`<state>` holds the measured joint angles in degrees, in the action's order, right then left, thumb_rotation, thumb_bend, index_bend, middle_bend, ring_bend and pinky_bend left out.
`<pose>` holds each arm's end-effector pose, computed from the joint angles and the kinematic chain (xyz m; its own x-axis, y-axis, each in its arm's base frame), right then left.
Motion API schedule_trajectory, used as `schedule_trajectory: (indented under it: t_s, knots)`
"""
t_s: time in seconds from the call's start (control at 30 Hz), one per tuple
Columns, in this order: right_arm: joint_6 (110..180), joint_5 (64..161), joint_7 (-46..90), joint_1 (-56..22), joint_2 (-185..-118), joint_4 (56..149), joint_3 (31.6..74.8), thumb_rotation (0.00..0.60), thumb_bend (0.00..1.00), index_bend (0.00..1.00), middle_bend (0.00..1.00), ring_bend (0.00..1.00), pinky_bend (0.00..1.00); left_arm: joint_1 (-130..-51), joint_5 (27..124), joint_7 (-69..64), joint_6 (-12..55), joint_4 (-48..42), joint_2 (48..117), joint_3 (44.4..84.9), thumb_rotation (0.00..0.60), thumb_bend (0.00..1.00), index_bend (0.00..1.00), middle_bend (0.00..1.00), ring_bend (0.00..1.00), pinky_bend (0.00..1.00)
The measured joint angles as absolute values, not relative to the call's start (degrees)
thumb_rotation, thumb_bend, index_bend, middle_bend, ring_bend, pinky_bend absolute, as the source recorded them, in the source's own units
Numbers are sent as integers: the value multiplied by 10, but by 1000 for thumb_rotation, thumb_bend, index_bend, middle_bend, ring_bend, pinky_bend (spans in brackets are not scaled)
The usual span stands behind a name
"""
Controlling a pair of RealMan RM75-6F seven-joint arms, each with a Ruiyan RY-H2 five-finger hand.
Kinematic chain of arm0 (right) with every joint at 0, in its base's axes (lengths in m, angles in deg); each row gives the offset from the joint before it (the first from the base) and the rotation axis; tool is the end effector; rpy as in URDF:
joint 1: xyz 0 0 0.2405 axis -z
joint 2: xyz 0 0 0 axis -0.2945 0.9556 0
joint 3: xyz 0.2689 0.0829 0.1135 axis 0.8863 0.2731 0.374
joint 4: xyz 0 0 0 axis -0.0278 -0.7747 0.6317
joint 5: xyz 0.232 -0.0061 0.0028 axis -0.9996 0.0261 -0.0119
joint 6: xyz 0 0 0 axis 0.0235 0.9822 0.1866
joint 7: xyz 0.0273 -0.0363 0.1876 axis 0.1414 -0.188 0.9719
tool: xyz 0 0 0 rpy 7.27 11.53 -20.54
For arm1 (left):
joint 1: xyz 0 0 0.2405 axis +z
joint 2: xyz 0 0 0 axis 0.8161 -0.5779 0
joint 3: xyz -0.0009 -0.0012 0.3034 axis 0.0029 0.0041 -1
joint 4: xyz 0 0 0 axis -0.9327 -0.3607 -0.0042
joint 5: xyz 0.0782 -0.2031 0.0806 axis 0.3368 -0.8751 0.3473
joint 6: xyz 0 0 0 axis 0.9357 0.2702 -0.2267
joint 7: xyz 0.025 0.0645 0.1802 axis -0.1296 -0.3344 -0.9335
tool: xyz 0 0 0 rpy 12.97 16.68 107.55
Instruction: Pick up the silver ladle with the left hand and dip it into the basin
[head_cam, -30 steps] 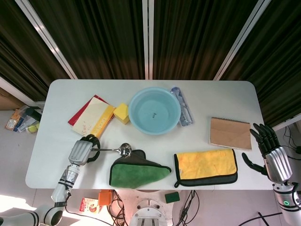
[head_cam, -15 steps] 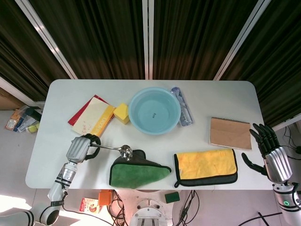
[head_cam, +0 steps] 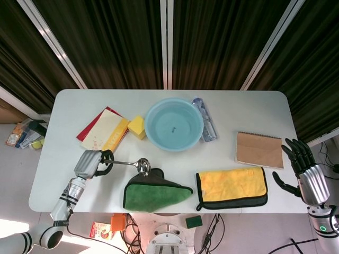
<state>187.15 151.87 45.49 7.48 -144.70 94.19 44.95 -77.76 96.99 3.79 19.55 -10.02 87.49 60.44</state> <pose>-0.3340 -0.2470 0.1516 0.1203 0.2192 0.9682 -0.8655 -0.4545 0.2104 -0.2845 0.3338 -0.0325 0.1687 0.2762 0.9462 0.9688 -0.2233 -0.1075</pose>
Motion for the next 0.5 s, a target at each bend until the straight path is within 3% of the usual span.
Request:
schedule_trajectory:
  t_s: [0.5]
  knots:
    - [1874,1515,462,75,-1444,940,453,600,345,0,0,0,0,-822,911,39,271,-193,795,642,600,395,803,715,692,815]
